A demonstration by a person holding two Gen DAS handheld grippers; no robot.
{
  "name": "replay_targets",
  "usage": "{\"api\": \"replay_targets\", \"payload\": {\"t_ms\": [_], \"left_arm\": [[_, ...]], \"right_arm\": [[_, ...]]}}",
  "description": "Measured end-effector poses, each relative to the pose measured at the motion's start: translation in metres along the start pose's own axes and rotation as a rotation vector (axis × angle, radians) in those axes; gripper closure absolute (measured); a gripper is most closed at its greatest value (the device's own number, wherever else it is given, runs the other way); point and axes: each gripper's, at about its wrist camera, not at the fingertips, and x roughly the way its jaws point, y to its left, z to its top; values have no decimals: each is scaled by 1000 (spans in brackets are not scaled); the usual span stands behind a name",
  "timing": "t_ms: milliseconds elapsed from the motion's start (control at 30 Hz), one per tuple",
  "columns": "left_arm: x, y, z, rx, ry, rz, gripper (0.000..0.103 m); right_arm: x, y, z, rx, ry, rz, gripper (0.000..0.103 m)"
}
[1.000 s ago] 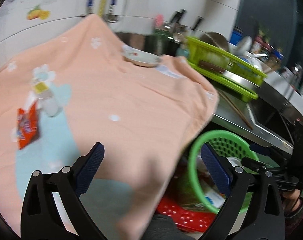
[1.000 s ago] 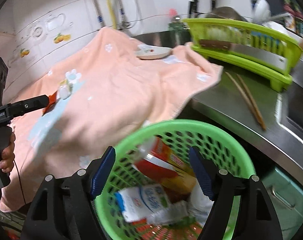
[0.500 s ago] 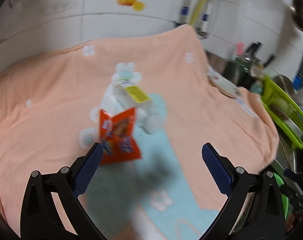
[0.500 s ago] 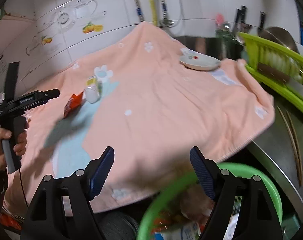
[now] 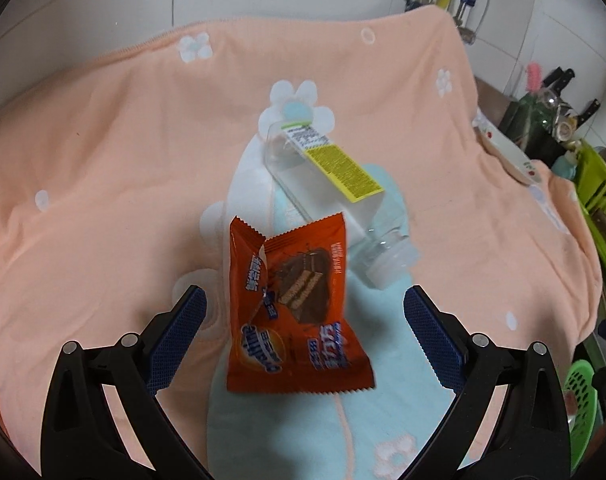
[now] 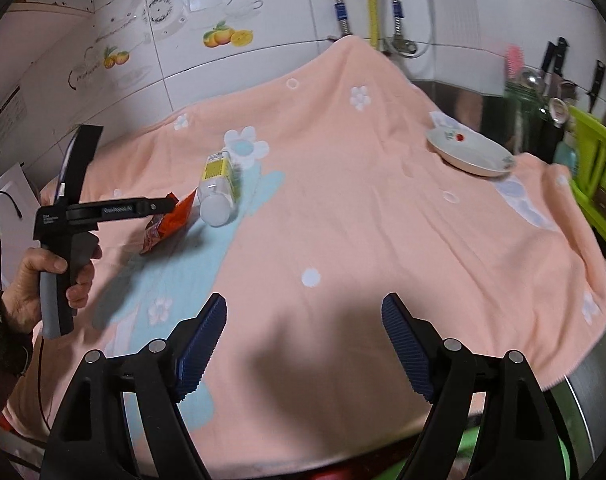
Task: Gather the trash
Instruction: 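Grasp the orange snack wrapper with the left gripper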
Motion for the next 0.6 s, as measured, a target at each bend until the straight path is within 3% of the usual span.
{"api": "replay_targets", "payload": {"t_ms": [233, 400, 600], "left_arm": [[21, 10, 2, -8, 40, 0, 8], [28, 23, 1, -13, 60, -52, 35], [16, 26, -1, 7, 27, -109, 60]], "right_arm": [[34, 11, 18, -11, 33, 47, 26], [55, 21, 31, -33, 48, 76, 26], [79, 33, 40, -56, 72, 102, 26]]}}
